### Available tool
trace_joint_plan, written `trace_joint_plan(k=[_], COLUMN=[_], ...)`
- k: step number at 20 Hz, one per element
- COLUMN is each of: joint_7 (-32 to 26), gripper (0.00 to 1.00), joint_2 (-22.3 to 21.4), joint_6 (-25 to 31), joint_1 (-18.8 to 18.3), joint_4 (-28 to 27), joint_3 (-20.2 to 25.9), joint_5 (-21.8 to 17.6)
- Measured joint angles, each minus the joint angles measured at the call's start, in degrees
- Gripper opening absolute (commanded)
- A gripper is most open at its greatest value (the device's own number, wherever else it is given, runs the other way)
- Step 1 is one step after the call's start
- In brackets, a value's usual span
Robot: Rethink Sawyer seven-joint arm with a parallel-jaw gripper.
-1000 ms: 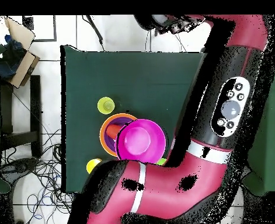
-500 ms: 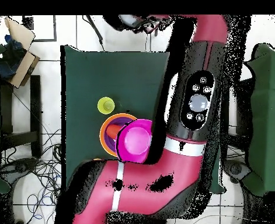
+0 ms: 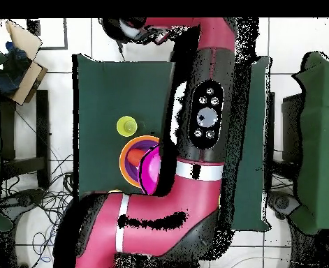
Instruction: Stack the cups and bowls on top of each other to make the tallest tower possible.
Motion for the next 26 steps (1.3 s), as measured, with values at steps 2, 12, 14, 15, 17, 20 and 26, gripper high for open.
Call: trace_joint_plan(k=[2, 12, 14, 15, 17, 20, 26], joint_7=[0.00, 0.01, 0.01, 0.01, 0.01, 0.01, 0.11], gripper=[1.00, 1.00, 1.00, 1.00, 1.00, 1.00, 1.00], joint_2=[-0.12, -3.84, -4.50, -4.81, -5.35, -5.71, -5.98], joint_6=[-1.18, -16.66, -19.47, -20.71, -22.43, -22.62, -22.65], joint_1=[0.36, 2.46, 3.11, 3.49, 4.39, 5.31, 7.40], joint_4=[1.69, 19.25, 22.31, 23.77, 26.56, 28.24, 29.05], joint_3=[-0.82, -5.90, -6.80, -7.22, -8.00, -8.76, -10.63], joint_5=[0.01, 0.01, 0.14, 0.24, 0.76, 1.74, 4.62])
